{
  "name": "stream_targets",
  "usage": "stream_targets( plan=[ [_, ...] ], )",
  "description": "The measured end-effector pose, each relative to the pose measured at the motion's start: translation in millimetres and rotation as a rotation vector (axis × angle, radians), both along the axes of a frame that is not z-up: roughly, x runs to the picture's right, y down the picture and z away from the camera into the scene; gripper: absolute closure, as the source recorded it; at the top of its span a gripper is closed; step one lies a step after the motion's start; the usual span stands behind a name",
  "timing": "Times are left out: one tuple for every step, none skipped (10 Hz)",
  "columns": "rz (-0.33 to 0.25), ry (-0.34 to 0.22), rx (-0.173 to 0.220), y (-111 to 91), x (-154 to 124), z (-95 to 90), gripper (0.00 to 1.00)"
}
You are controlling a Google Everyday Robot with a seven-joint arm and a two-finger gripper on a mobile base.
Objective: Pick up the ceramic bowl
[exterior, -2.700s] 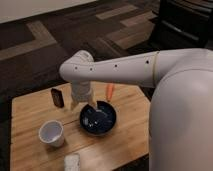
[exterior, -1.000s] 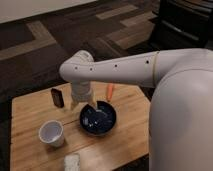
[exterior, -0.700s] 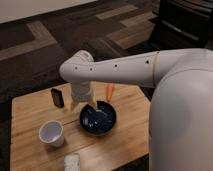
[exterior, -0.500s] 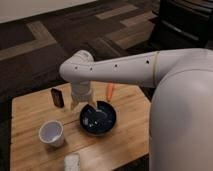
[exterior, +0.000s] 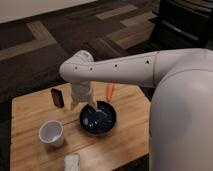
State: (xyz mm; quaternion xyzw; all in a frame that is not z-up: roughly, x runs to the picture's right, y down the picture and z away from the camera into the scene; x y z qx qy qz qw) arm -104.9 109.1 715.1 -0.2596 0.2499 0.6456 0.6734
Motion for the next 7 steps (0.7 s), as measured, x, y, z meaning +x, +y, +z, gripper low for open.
stream_targets(
  plan=[
    [-0.009,0.015,-0.010,5,-2,9.2,0.35],
    [-0.016,0.029,-0.021,9,-4,17.4,0.35],
    [-0.029,0.047,-0.025,12,-8,26.3,0.35],
    [-0.039,0.056,-0.026,13,-12,30.6,0.35],
    [-0.061,0.064,-0.017,12,-18,36.3,0.35],
    [-0.084,0.065,-0.010,13,-26,40.8,0.35],
    [-0.104,0.063,-0.010,19,-36,44.9,0.35]
  ],
)
